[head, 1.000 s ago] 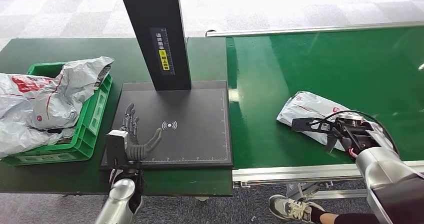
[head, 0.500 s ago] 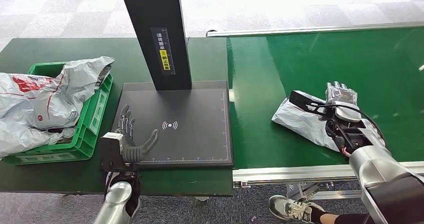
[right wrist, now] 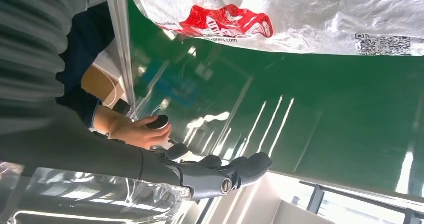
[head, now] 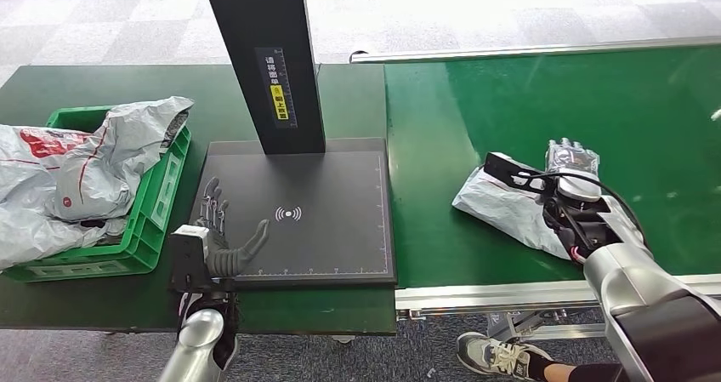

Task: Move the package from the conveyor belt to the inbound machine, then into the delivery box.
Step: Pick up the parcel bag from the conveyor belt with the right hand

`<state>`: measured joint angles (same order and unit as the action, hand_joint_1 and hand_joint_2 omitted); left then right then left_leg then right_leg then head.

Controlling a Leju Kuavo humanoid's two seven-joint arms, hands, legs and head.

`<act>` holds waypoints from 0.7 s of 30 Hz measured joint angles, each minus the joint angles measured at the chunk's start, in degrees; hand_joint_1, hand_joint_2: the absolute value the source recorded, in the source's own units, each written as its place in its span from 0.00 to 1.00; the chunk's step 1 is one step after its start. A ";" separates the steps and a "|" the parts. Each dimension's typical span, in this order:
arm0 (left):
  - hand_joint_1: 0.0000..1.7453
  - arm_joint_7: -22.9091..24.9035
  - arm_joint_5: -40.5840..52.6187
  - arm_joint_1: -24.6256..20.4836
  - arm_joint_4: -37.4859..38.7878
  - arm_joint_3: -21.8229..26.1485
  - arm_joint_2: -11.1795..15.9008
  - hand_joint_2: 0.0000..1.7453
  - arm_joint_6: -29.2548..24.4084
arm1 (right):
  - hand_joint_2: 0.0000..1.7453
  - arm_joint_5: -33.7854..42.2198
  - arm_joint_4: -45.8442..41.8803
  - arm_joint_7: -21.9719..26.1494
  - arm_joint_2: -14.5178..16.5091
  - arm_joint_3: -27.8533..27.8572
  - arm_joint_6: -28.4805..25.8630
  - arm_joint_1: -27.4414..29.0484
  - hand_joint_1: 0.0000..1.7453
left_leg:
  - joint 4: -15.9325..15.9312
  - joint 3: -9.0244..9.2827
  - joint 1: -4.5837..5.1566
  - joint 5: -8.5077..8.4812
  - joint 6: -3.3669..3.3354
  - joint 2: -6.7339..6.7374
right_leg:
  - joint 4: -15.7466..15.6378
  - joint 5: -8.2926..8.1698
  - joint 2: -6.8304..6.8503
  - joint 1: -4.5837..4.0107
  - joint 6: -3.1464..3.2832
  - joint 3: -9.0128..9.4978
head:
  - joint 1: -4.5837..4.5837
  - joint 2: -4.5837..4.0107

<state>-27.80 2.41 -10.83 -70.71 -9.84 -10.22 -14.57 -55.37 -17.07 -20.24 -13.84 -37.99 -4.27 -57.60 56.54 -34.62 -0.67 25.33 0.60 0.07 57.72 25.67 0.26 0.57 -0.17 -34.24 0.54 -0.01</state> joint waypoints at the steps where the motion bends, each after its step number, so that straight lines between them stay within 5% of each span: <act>1: 0.00 0.01 0.00 0.00 0.00 0.00 -0.01 1.00 0.01 | 1.00 -0.01 0.00 0.00 0.04 0.00 0.01 0.00 0.00 | 0.00 0.00 0.00 0.00 0.00 0.00 | 0.00 0.00 0.00 0.00 0.00 0.00 | -0.01 0.00; 11: 0.00 0.02 0.01 0.00 0.00 0.03 -0.01 1.00 0.01 | 1.00 -0.25 0.00 -0.50 0.25 0.00 1.01 -0.04 0.00 | 0.00 0.00 0.00 0.00 0.00 0.00 | 0.00 0.00 0.00 0.00 0.00 0.00 | 0.00 0.01; 21: 0.00 0.07 0.68 0.11 0.33 0.04 -0.40 1.00 -0.64 | 1.00 -4.46 0.82 -3.79 0.28 -0.83 21.76 -0.02 0.00 | 0.00 0.00 0.00 0.00 0.00 0.00 | 0.00 0.00 0.00 0.00 0.00 -0.01 | 0.01 0.01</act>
<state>-27.74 3.09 -10.72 -70.37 -9.79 -10.62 -15.21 -59.83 -16.25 -24.03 -13.56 -38.82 17.49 -57.62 56.54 -34.62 -0.67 25.33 0.60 0.07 57.72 25.67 0.26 0.58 -0.17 -34.25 0.55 0.00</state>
